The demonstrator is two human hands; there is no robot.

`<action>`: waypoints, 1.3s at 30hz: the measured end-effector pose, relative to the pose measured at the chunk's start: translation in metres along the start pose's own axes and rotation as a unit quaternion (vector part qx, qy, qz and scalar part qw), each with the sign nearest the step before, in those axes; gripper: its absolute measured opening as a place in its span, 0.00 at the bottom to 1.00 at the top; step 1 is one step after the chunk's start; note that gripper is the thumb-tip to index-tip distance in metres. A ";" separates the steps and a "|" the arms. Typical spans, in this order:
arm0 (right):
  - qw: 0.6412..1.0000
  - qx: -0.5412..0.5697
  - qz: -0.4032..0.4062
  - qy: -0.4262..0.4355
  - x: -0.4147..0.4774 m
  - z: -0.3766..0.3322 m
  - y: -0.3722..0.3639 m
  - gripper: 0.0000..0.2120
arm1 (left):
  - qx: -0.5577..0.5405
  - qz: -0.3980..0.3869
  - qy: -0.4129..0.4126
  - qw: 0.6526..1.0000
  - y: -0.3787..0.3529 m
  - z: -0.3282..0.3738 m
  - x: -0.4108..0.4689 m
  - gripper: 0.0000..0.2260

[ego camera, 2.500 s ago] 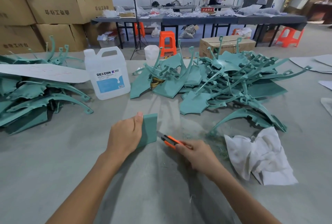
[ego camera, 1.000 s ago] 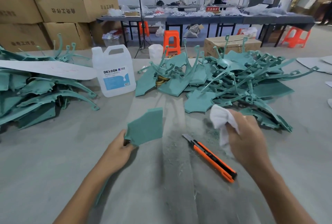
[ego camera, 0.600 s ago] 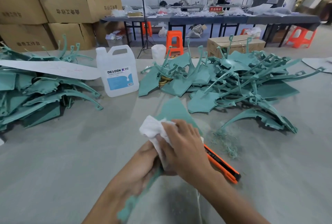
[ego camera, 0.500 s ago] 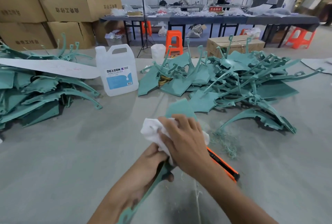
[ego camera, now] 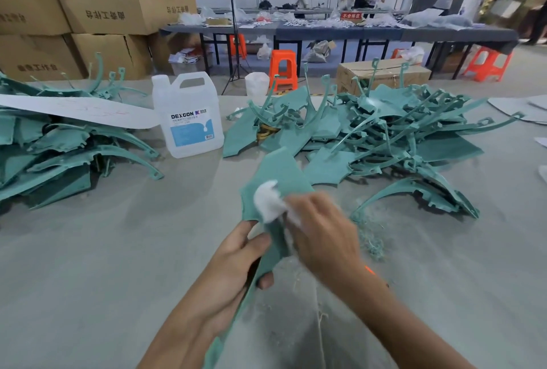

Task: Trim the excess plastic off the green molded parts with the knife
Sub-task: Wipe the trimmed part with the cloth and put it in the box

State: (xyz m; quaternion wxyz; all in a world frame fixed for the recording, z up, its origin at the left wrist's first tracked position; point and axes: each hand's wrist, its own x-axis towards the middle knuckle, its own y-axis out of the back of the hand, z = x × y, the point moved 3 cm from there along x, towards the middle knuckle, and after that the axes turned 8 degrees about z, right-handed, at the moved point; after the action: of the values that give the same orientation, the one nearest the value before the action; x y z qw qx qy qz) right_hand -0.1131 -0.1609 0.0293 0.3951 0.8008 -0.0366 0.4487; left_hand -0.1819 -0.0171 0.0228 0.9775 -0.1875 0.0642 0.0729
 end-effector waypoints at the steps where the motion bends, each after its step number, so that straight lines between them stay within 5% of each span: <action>1: 0.998 -0.037 0.027 -0.039 0.011 0.015 0.001 0.11 | 0.006 -0.016 0.000 1.000 0.002 -0.001 -0.002 0.11; 4: 0.974 -0.008 0.024 -0.224 0.040 0.063 0.006 0.10 | 0.029 -0.030 -0.013 0.999 0.002 -0.002 -0.008 0.17; 8: 0.890 0.242 0.027 -0.387 0.053 0.096 0.023 0.05 | 0.231 0.007 -0.151 0.961 0.004 0.008 -0.004 0.18; 10: 0.853 0.325 -0.012 -0.409 0.057 0.090 0.032 0.12 | 0.372 0.027 -0.247 0.894 0.005 0.018 -0.003 0.19; 15: 0.757 0.428 -0.212 -0.446 0.043 0.061 0.039 0.39 | 0.590 0.026 -0.472 0.654 0.012 0.042 -0.002 0.23; 17: 0.727 0.490 -0.230 -0.422 0.032 0.054 0.038 0.20 | 0.619 0.104 -0.492 0.603 0.015 0.049 0.001 0.24; 19: 0.701 0.549 -0.170 -0.423 0.017 0.046 0.039 0.16 | 0.558 0.233 -0.464 0.647 0.018 0.054 -0.001 0.22; 22: 0.661 0.601 -0.043 -0.447 0.006 0.037 0.030 0.15 | 0.290 0.340 -0.406 0.797 0.023 0.044 -0.009 0.13; 24: 0.639 0.615 0.004 -0.462 0.004 0.026 0.024 0.15 | 0.160 0.289 -0.291 0.898 0.014 0.033 -0.007 0.12; 26: 0.650 0.602 0.023 -0.463 0.000 0.017 0.019 0.13 | 0.118 0.152 -0.195 0.962 -0.004 0.023 0.000 0.29; 28: 0.716 0.565 -0.021 -0.410 -0.003 0.003 0.014 0.07 | 0.076 0.062 -0.184 0.978 -0.021 0.025 0.000 0.41; 29: 0.767 0.521 -0.046 -0.372 -0.006 -0.002 0.013 0.03 | 0.045 0.050 -0.188 0.980 -0.025 0.030 0.000 0.40; 31: 0.855 0.411 -0.052 -0.312 -0.009 -0.003 0.011 0.12 | -0.009 0.061 -0.172 0.983 -0.027 0.040 0.001 0.32; 34: 0.888 0.366 -0.039 -0.274 -0.008 -0.005 0.014 0.10 | -0.026 0.085 -0.155 0.984 -0.029 0.040 0.001 0.32; 37: 0.930 0.290 -0.104 -0.202 -0.003 -0.009 0.021 0.05 | -0.044 0.154 -0.129 0.979 -0.026 0.036 0.000 0.18; 39: 0.947 0.244 -0.038 -0.208 0.010 0.000 0.035 0.01 | -0.085 0.167 -0.108 0.976 -0.015 0.033 0.000 0.17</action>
State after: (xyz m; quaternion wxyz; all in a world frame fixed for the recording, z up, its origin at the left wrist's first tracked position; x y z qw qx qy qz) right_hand -0.1213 -0.1820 0.0575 0.1885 0.9488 0.0233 0.2523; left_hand -0.1758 -0.0189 0.0585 0.9333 -0.2472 -0.0177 0.2599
